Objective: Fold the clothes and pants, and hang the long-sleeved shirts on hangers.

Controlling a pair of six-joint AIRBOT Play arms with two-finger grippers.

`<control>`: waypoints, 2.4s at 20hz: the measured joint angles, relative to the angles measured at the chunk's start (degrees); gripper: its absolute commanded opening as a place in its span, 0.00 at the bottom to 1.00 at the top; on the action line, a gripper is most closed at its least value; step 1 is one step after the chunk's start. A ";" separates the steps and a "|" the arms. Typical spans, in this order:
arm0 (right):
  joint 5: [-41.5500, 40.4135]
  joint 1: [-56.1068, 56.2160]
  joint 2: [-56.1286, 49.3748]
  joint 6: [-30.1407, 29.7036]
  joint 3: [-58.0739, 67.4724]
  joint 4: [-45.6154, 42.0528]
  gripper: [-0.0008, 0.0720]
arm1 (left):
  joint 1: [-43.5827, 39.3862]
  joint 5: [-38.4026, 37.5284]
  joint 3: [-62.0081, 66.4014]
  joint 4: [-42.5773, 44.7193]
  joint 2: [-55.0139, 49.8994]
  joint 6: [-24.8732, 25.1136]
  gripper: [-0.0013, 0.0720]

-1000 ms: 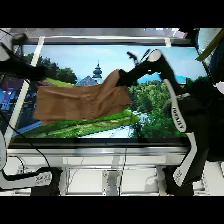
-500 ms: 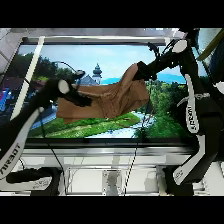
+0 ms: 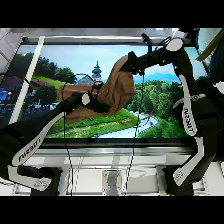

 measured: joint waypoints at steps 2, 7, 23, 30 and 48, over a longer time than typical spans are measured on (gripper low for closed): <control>-2.78 2.32 0.61 -0.39 0.00 0.50 0.05 | 1.64 -1.29 0.46 0.26 0.07 0.00 0.03; -9.42 9.03 1.51 0.33 0.00 -1.53 0.05 | 11.17 -11.96 1.66 6.10 6.71 0.00 0.03; -25.99 29.27 -1.68 -12.92 0.00 -10.47 0.58 | 37.22 -24.96 1.88 11.85 35.41 2.58 0.03; -9.70 9.92 -2.73 -4.81 -4.79 -18.29 0.87 | 37.68 -25.05 1.86 11.91 35.95 2.58 0.03; -13.11 14.88 -23.98 -0.07 -5.53 8.74 0.91 | 37.68 -25.24 1.86 11.78 36.00 2.58 0.03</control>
